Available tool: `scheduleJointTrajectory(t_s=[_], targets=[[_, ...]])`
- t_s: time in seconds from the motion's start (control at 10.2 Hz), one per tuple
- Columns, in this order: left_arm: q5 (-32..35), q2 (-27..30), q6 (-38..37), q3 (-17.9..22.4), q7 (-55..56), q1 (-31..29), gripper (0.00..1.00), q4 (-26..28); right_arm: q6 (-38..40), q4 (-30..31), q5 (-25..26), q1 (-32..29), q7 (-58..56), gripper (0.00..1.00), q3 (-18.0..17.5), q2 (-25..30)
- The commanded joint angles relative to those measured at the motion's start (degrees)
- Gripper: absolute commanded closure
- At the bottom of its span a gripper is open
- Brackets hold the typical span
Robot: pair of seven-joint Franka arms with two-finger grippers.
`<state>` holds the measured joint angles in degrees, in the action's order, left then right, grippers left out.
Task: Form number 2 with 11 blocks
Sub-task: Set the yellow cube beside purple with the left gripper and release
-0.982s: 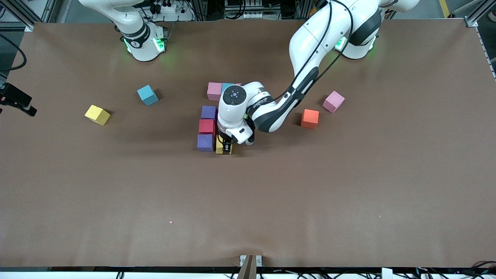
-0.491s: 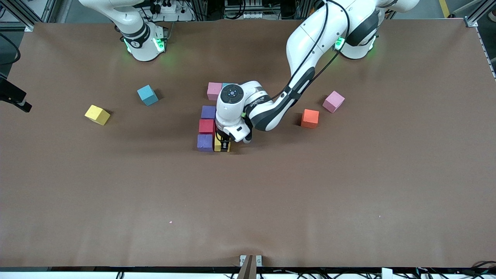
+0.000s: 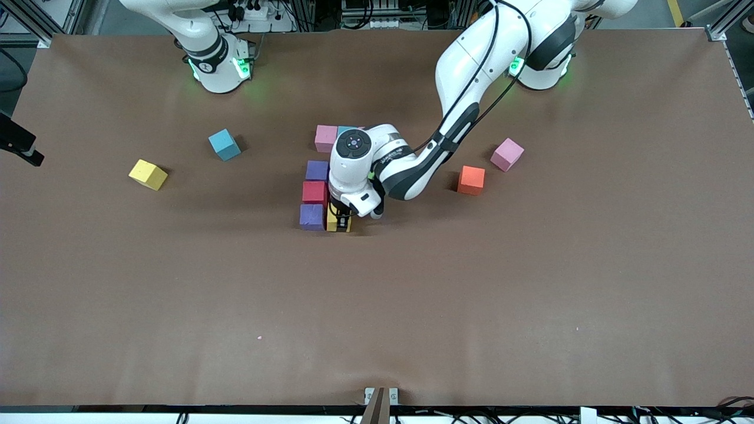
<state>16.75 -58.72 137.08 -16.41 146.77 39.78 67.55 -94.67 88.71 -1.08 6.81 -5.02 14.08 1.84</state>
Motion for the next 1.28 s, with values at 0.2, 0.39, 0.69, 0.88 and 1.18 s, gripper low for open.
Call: scheduleJointTrajectory(t_s=[0.2,0.39,0.69,0.88,1.18], targets=[[-1.2,-1.1,1.2,1.0,0.5,1.1,0.75,-1.5,1.2,-1.2,0.2,-9.0,-1.7,0.0,-10.8,-0.1],[-1.2,-1.1,1.3,1.1,0.4,1.3,0.75,-1.5,1.2,-1.1,0.3,-15.3,-2.1,0.0,-18.5,-0.3],[-1.2,-1.6,1.7,1.1,0.4,1.4,0.75,-1.5,3.2,-1.3,0.2,-14.5,-2.0,0.0,-19.0,-0.3],[-1.2,-1.8,1.8,1.1,0.4,1.4,0.75,-1.5,5.4,-2.9,0.1,-14.6,-1.8,0.0,-18.7,-0.5],[-1.2,-1.9,1.8,1.8,0.4,1.4,0.61,-1.5,5.5,-2.6,0.1,-14.5,-2.1,0.0,-18.8,-1.0]])
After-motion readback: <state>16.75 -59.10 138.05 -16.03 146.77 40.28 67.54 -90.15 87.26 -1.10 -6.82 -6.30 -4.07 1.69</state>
